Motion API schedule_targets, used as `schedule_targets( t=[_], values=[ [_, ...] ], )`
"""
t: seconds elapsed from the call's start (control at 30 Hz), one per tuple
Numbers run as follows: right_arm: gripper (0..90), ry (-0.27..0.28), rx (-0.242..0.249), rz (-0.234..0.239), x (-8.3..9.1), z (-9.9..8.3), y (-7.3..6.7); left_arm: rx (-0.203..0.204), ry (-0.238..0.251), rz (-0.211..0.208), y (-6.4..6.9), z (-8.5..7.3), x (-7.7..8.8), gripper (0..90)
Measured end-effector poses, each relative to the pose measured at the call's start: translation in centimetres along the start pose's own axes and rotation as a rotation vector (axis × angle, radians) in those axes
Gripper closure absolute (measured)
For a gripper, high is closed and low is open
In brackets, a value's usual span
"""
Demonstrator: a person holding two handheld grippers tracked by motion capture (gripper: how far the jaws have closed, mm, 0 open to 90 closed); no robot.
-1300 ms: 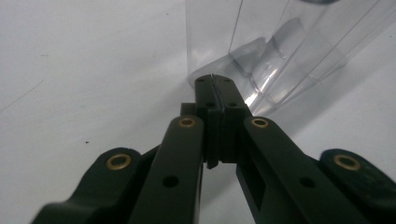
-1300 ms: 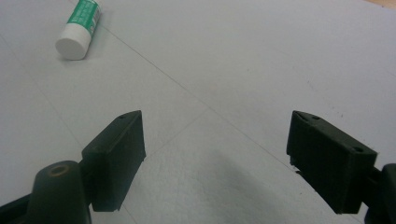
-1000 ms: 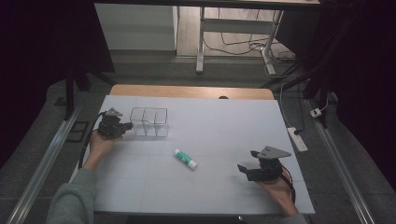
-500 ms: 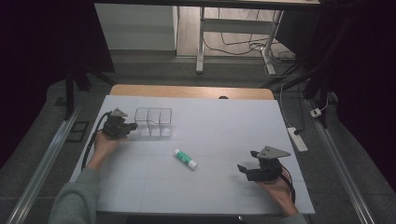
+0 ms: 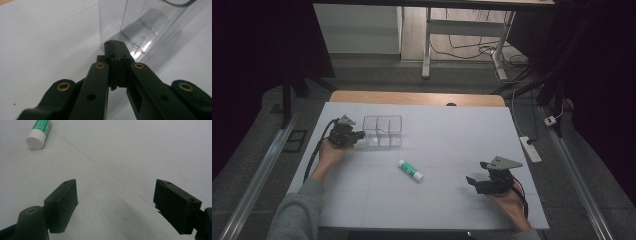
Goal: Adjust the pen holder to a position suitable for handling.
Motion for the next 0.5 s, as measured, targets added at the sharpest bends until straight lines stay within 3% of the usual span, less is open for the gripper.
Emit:
schedule_targets(
  t=[0.5],
  values=[
    [18.8,-0.004,-0.006,0.001,0.0,0.0,0.2,-0.009,0.011,-0.005,0.6,1.5,-1.1,89.1]
  ],
)
Point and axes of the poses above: each handheld gripper's, and its own axes: x roughly backward along the jaws, z roughly out of its top, y roughly to its right, the point moved 7 cm from there along -x, roughly forward along the jaws, and after that the axes turned 13 degrees about -x, right-handed, at the moved point
